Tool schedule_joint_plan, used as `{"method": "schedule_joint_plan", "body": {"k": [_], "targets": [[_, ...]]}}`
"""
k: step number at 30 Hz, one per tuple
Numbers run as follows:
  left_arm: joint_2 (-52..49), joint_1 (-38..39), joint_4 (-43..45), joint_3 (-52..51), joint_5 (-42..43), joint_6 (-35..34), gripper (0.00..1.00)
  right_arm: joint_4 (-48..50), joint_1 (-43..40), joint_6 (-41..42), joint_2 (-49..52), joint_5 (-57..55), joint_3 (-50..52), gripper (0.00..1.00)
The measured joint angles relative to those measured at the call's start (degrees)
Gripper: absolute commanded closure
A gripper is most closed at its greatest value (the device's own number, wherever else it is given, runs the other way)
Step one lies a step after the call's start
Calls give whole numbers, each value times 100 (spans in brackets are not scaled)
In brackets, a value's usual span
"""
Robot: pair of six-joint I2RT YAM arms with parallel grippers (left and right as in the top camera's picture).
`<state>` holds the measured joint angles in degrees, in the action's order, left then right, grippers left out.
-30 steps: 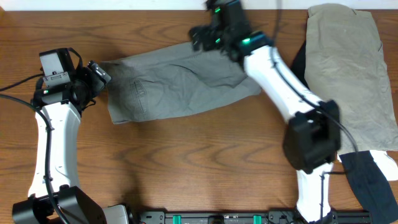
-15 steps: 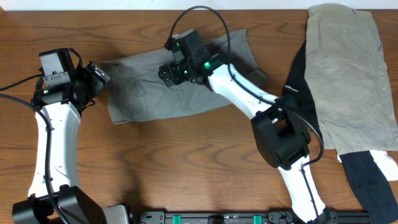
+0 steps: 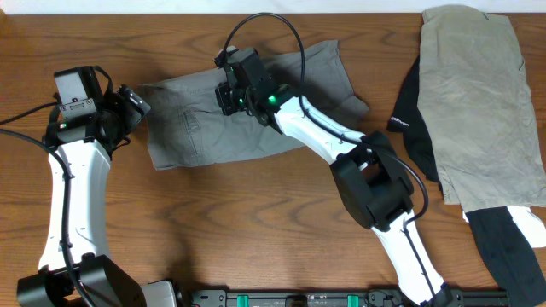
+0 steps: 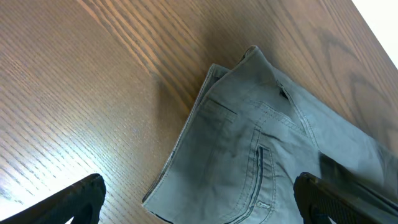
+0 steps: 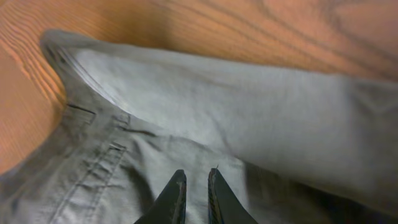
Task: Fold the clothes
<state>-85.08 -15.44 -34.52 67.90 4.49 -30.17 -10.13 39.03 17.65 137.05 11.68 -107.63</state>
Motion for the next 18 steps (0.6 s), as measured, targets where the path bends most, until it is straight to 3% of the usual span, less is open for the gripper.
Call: {"method": "schedule_joint_plan", "body": {"k": [8,14,18], "targets": [[0,0,0,0,0,-2,2,400,-24,131,240,-98,-9,84],[0,28,7,0,-2,-2,2,1943,-155,269,345,-595,-35,81],[-7,186,9,0,-20,0,2,2435,-382,501,455,-824,-111,81]]}}
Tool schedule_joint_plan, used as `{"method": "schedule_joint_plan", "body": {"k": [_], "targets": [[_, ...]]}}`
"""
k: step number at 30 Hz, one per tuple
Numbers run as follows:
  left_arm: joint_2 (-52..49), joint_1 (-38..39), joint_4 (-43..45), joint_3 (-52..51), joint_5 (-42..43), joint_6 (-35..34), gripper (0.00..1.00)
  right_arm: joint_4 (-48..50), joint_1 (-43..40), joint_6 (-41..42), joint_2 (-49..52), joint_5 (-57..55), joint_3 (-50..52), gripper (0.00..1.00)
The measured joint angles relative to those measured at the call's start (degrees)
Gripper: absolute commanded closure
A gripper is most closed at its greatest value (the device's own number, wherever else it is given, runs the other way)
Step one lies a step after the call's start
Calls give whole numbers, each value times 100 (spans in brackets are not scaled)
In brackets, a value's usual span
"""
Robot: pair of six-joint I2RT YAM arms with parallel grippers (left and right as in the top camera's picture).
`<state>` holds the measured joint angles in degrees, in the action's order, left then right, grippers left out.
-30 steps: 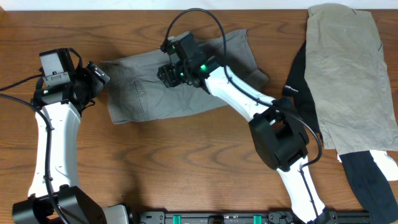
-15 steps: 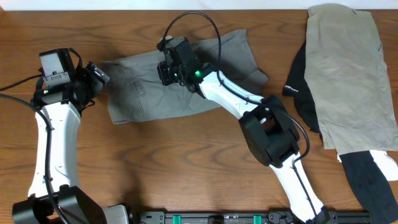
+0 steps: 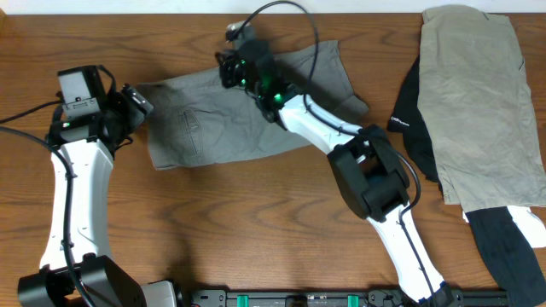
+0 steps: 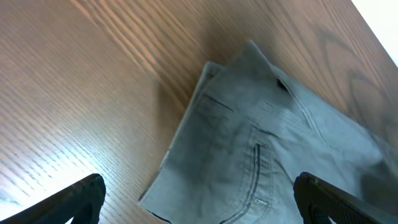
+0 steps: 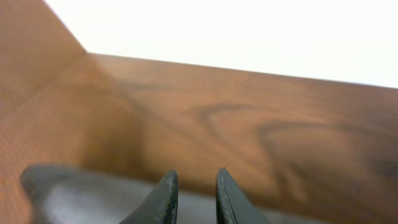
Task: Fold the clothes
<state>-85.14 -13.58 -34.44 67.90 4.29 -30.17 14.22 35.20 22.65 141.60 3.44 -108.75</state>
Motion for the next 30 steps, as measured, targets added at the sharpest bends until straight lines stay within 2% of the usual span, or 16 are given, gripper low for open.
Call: {"method": "schedule_joint_plan", "body": {"k": [6,9,13,18,21,24,30], "targets": [[-245,533,337,0,2,317,2,-157,-487,179,219,144,-101,79],[-345,872,551,0,-4,800,0,-765,-785,245,227,542,-442,68],[-358,1349,841,0,2,1580,20,-2100,-1224,201,79,1093,-1132,63],[-767,1696,1611,9,0,2138,47,-3823,-1825,-20,-516,1416,-1738,65],[-1349,1781,1934,31,0,2304,59,-4345,-2070,-190,-922,1469,-1829,64],[-1873,1799,1943,39,50,2385,79,-4747,-2149,-402,-1235,1499,-1897,62],[-2330,1888,2428,127,177,2446,81,-5386,-2072,-662,-1351,1563,-1910,62]]}}
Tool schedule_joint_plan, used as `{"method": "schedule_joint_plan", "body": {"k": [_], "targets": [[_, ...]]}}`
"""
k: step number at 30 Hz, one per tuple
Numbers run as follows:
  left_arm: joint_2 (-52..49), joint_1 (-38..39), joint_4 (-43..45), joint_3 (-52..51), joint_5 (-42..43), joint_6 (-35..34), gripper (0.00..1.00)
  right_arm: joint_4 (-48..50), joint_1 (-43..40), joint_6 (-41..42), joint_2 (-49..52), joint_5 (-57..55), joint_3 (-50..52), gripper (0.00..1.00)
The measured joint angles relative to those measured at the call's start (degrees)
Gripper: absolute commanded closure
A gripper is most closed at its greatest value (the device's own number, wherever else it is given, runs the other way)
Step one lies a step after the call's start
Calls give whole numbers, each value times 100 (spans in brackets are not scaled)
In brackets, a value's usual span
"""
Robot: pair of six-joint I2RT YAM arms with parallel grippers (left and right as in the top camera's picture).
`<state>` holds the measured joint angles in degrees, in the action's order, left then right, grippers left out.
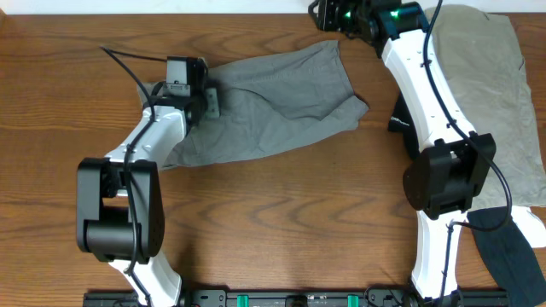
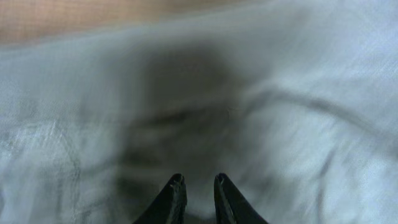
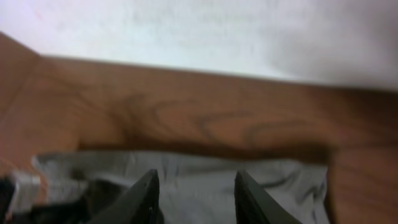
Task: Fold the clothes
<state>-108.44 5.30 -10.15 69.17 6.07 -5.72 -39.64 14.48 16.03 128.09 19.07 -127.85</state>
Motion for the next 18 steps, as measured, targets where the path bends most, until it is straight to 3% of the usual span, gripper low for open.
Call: {"method": "schedule_joint_plan", "body": {"k": [8,18], "targets": [[-535,55,1550,190,-28,0,81,-525,9,-66,2,26,0,61],[-1554,57,2667,201,-326,-31,81,-699,63,-136,2,24,0,57]]}}
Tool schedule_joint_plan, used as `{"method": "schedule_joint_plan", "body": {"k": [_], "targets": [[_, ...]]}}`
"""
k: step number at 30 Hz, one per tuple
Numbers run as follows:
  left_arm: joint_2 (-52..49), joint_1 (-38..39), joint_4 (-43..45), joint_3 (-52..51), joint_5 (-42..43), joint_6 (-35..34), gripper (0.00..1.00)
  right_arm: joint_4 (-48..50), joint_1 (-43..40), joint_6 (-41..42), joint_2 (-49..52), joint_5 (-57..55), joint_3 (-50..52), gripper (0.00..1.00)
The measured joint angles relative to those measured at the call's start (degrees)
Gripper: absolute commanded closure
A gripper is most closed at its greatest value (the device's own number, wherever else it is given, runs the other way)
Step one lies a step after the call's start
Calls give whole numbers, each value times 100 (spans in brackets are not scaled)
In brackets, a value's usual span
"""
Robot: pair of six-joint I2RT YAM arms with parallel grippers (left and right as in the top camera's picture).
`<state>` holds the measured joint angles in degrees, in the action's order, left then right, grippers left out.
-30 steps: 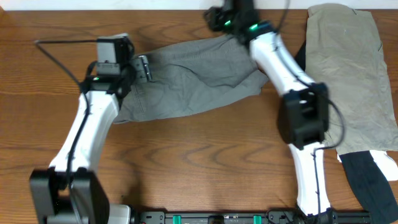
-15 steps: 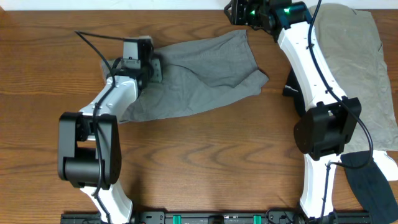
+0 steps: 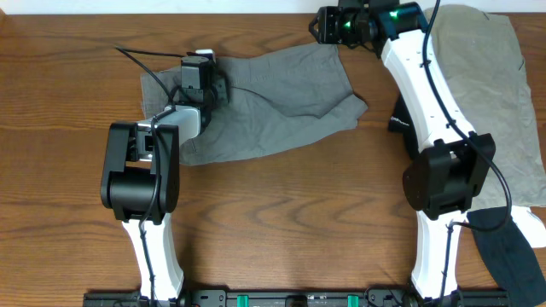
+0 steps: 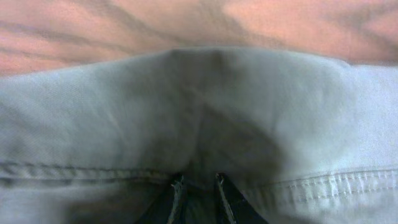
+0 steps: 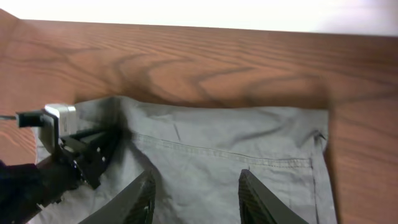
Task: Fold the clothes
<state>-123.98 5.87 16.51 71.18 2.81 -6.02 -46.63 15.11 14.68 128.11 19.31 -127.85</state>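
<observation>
Grey shorts (image 3: 273, 102) lie spread at the table's far middle, crumpled toward the right. My left gripper (image 3: 213, 83) sits on their upper left part. In the left wrist view its narrow jaws (image 4: 198, 182) pinch a raised fold of the cloth (image 4: 186, 93) beside a stitched seam. My right gripper (image 3: 327, 26) hovers at the shorts' far right corner. In the right wrist view it (image 5: 198, 186) stands wide open above the flat cloth (image 5: 236, 149), holding nothing.
A pile of other clothes lies at the right: a khaki garment (image 3: 473, 94) over a black one (image 3: 409, 119), with a black and white piece (image 3: 512, 239) nearer the front. The table's far edge (image 5: 186, 22) runs just behind the shorts.
The left gripper has shifted slightly right along the shorts' upper edge, still pinched on cloth. The right gripper has come lower over the shorts' far right part, jaws wide open.
First the right gripper was nearly shut over the shorts' middle and the left stood wide open off their left edge. Then the right was at their far edge. Later the left was shut on the upper left cloth and the right open at the far right corner, as now.
</observation>
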Motion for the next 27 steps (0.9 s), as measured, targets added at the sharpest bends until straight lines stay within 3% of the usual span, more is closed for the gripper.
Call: {"method": "schedule_joint_plan", "body": {"k": [7,13,18,27], "targets": [[0,-2,365,0,-212,-136,81,949,780,-387,157,-173,-4,57],[0,-2,321,0,-260,-369,81,2057,1421,-284,1051,-363,-20,65],[0,-2,304,0,-284,-568,82,2706,1464,20,1864,-166,-2,70],[0,-2,299,0,-286,-1023,81,3239,1456,498,2229,-63,7,67]]}}
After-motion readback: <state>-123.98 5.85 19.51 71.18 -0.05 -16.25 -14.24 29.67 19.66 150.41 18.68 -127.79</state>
